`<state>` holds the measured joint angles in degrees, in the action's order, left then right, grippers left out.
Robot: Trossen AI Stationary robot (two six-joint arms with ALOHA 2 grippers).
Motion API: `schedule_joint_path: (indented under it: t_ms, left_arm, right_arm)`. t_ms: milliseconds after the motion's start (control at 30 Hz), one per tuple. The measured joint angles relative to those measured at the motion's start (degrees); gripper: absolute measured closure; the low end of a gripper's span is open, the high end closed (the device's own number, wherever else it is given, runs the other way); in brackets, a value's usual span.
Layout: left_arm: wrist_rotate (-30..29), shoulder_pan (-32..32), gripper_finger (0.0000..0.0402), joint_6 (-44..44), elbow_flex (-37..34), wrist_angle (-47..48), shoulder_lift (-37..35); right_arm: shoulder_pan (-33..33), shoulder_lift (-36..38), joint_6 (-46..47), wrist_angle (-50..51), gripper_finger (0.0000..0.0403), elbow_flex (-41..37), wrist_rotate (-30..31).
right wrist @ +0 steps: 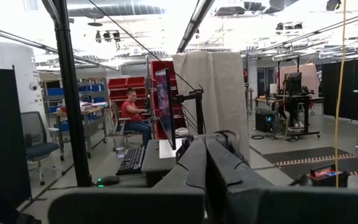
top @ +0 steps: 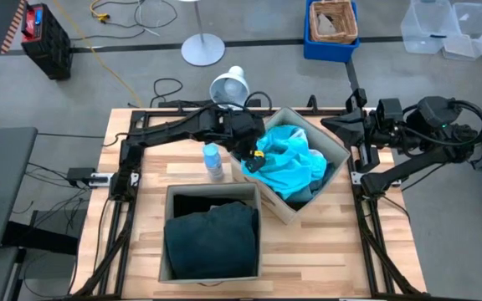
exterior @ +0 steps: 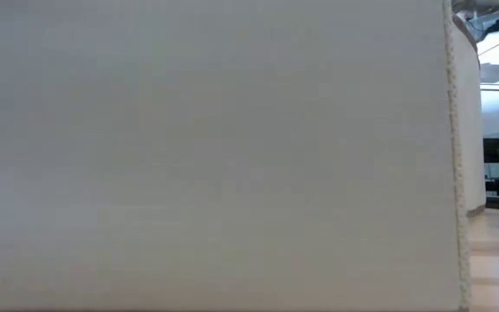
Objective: Sort clothes
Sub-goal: Put the blue shorts into the top laundry bin
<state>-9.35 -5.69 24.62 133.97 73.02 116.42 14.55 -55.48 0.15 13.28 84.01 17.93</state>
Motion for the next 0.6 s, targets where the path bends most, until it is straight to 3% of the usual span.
schedule_joint_path:
  t_ms: [167,433,600]
  left_arm:
    - [-0.53,0.02,0.0398,0.13,-3.68,-6.42,0.11]
    - [4.86,0.41,0.0401,3.57,-10.15,-17.96,3.44]
    - [8.5,0.5,0.0401,6.18,-10.23,-24.61,7.68]
  right_arm:
    - [-0.78,0.0,-0.01,-0.01,0.0388,0.0,-0.01]
    - [-0.75,0.01,0.13,0.04,0.0388,0.0,-0.02]
    - [-0.84,0.02,0.19,0.0,0.0388,0.0,0.02]
